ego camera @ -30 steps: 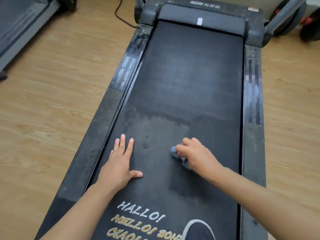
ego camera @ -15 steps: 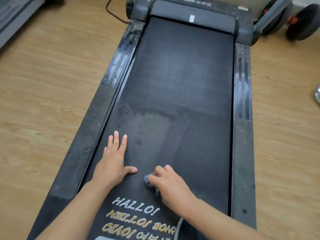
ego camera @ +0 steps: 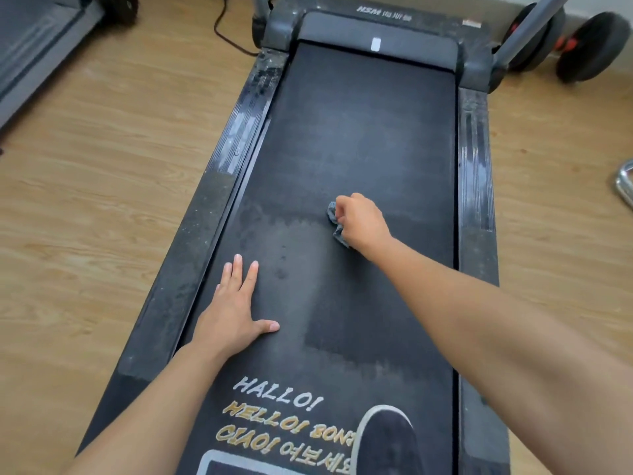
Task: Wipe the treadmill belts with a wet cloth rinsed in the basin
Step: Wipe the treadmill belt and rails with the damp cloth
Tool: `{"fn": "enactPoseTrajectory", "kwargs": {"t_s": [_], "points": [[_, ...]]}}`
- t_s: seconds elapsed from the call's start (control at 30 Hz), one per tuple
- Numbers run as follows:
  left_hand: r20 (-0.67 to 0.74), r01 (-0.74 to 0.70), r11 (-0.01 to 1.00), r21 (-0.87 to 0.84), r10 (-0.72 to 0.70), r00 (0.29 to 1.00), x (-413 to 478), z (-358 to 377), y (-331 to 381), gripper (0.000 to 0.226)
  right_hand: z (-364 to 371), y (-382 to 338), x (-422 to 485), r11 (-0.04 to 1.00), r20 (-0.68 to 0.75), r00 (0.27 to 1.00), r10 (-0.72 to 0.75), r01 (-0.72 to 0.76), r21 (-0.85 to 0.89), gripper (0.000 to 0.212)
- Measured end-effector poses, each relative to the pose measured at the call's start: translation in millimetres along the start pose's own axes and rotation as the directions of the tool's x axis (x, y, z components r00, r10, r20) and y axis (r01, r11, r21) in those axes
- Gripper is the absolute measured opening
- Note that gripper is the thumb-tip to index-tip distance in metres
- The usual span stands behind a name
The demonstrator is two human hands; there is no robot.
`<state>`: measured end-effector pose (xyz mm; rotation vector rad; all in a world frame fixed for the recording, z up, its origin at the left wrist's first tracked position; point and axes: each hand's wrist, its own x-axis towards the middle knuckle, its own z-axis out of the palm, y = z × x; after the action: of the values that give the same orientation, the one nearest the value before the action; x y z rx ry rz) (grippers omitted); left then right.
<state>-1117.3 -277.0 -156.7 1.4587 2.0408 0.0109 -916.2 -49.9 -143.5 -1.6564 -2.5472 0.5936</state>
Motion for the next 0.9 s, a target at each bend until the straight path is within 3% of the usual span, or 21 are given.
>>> {"fn": "enactPoseTrajectory", "kwargs": {"t_s": [0.1,0.23,0.3,0.37,0.47,0.53,0.63,0.7,0.77,0.83,0.9], "points": [[-0.026,-0.002,1.0,-0.011,0.001,1.0,-1,3,1,0.128,37,-27,-80,0.98,0.079,0.977,-0.199,0.196,0.041,0.024],[-0.037,-0.009,1.0,-0.015,0.009,0.999,-1,3,-3,0.126,61,-55,-178,0.822,0.28,0.774,-0.568,0.549,0.15,0.033],[-0.03,-0.015,1.0,-0.027,0.014,0.999,-1,1,-5,0.126,57,-51,-166,0.804,0.311,0.746,-0.588,0.58,0.13,0.027],[-0.016,-0.022,0.999,-0.042,0.022,1.0,-3,-2,-8,0.126,49,-43,-126,0.846,0.239,0.814,-0.53,0.527,0.082,0.023],[0.005,-0.011,0.998,-0.068,0.012,1.0,-3,-4,-7,0.127,26,-20,-34,0.963,0.051,0.962,-0.269,0.269,0.013,0.026],[0.0,-0.003,0.998,-0.06,0.003,1.0,-2,-1,-2,0.127,7,-5,21,0.995,-0.013,0.995,-0.094,0.094,0.013,0.029],[-0.012,0.004,0.998,-0.066,-0.005,1.0,0,4,-2,0.128,3,-8,46,1.0,-0.05,0.998,-0.023,0.023,-0.008,0.025],[-0.012,0.004,0.997,-0.083,-0.005,1.0,1,6,-5,0.129,22,-25,14,0.997,-0.068,0.995,-0.079,0.08,0.013,0.021],[-0.025,-0.003,0.997,-0.082,0.001,1.0,3,7,-7,0.129,49,-50,-48,0.971,0.006,0.974,-0.228,0.227,0.073,0.024],[-0.051,-0.022,0.995,-0.094,0.017,0.999,3,8,-10,0.129,66,-75,-113,0.913,0.153,0.902,-0.405,0.388,0.13,0.028],[-0.069,-0.049,0.992,-0.116,0.041,0.997,1,5,-14,0.129,68,-87,-140,0.87,0.257,0.832,-0.491,0.458,0.182,0.028]]}}
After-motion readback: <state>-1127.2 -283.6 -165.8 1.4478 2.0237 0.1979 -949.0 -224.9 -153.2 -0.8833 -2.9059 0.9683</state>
